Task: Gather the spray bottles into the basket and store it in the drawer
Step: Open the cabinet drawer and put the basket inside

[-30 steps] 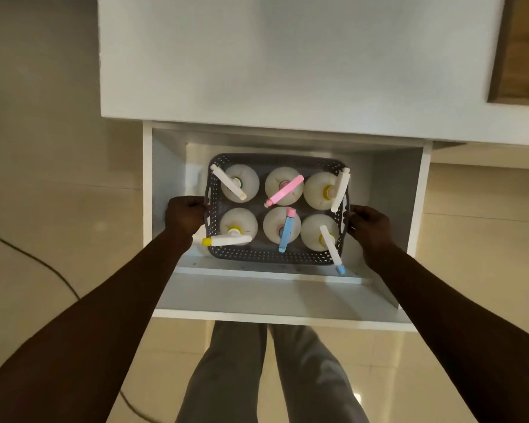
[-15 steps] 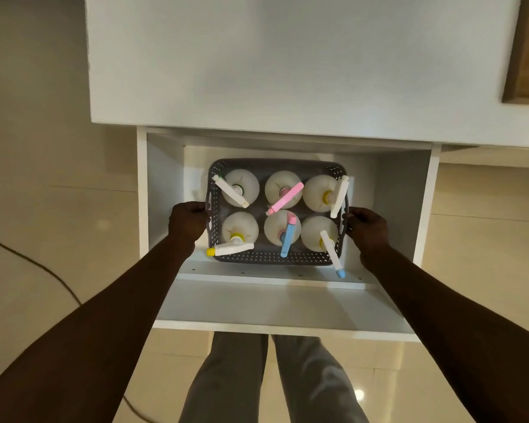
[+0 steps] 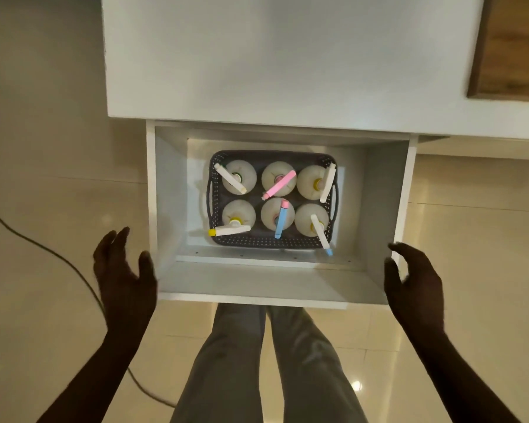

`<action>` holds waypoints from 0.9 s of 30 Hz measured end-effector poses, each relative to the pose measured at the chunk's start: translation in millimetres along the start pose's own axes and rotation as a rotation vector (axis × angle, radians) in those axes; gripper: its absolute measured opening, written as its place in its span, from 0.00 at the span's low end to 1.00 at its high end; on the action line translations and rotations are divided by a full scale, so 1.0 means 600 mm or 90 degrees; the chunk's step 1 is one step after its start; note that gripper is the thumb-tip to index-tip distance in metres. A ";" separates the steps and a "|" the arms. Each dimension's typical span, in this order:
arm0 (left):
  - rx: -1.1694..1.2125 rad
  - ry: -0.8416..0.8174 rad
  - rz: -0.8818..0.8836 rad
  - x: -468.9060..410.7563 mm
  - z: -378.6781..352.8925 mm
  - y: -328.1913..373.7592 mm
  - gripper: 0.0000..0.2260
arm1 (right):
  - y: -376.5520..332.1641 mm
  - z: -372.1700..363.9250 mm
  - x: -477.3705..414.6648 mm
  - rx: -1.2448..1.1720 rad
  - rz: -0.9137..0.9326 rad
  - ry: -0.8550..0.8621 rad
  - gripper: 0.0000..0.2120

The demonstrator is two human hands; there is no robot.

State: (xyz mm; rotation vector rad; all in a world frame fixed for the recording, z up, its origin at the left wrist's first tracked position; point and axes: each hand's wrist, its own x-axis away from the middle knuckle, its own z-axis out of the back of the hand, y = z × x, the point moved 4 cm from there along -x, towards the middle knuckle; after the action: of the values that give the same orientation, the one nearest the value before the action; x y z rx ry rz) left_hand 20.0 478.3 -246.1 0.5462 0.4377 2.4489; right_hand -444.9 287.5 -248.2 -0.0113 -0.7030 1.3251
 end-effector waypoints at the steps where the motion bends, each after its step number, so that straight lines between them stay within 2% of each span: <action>1: -0.002 -0.014 0.070 0.022 0.009 -0.026 0.27 | 0.024 0.010 0.022 0.017 -0.031 0.020 0.18; 4: 0.051 -0.053 0.364 0.080 0.014 -0.101 0.25 | 0.097 0.002 0.065 0.002 -0.224 -0.006 0.21; 5: 0.089 -0.062 0.421 0.093 0.010 -0.114 0.22 | 0.116 -0.007 0.076 -0.028 -0.296 -0.025 0.21; 8: 0.241 -0.074 0.429 0.110 -0.007 -0.115 0.13 | 0.148 -0.036 0.087 -0.158 -0.438 -0.016 0.19; 12: 0.353 0.008 0.476 0.102 -0.013 -0.102 0.11 | 0.142 -0.034 0.073 -0.281 -0.515 0.044 0.02; 16: 0.412 0.024 0.486 0.082 -0.014 -0.094 0.14 | 0.129 -0.021 0.051 -0.354 -0.561 0.083 0.07; 19: 0.473 0.035 0.537 0.056 -0.014 -0.081 0.12 | 0.119 -0.011 0.029 -0.401 -0.566 0.102 0.02; 22: 0.538 0.061 0.590 0.018 -0.011 -0.056 0.07 | 0.098 -0.005 0.005 -0.459 -0.565 0.119 0.02; 24: 0.574 0.068 0.599 -0.006 -0.012 -0.039 0.10 | 0.082 0.001 -0.018 -0.503 -0.568 0.127 0.05; 27: 0.608 0.081 0.590 -0.042 -0.015 -0.015 0.12 | 0.056 0.012 -0.057 -0.554 -0.549 0.103 0.02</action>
State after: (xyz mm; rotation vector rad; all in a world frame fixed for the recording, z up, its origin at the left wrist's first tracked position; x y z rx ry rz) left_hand 38.6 468.7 -264.8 1.1701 1.7746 3.0025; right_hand -480.1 264.0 -271.5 -0.4599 -0.9487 0.1342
